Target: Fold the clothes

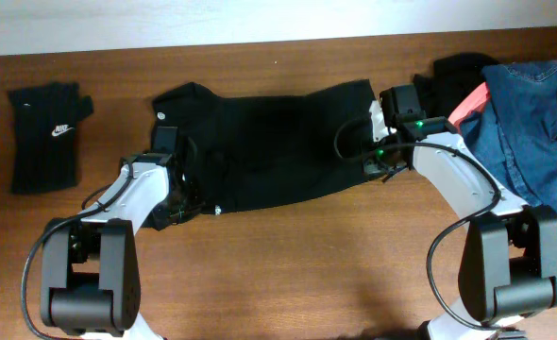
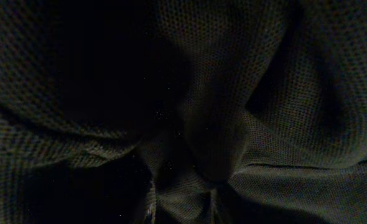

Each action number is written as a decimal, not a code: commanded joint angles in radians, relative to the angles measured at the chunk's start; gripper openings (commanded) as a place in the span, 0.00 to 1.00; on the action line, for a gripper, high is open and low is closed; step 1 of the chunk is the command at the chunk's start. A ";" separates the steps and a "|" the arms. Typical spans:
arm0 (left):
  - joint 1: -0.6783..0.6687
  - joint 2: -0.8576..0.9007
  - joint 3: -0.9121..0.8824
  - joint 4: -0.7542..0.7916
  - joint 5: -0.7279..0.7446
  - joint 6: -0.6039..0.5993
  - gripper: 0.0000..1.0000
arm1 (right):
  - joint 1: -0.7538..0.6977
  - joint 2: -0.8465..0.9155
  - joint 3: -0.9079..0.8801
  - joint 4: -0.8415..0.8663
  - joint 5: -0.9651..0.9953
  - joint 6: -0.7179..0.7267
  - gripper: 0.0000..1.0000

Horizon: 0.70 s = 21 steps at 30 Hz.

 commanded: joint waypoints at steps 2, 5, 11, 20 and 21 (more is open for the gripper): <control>0.026 0.035 -0.041 0.010 -0.056 -0.016 0.30 | -0.002 0.045 0.011 0.053 0.056 0.011 0.04; 0.026 0.035 -0.045 0.011 -0.056 -0.016 0.30 | -0.004 0.076 0.011 0.095 0.073 0.011 0.04; 0.026 0.035 -0.055 0.011 -0.057 -0.016 0.30 | -0.004 0.096 0.011 0.122 0.112 0.011 0.04; 0.026 0.035 -0.055 0.019 -0.064 -0.016 0.30 | -0.004 0.184 0.006 0.103 0.144 0.011 0.04; 0.026 0.035 -0.055 0.019 -0.065 -0.016 0.30 | -0.004 0.188 0.006 0.102 0.144 0.011 0.04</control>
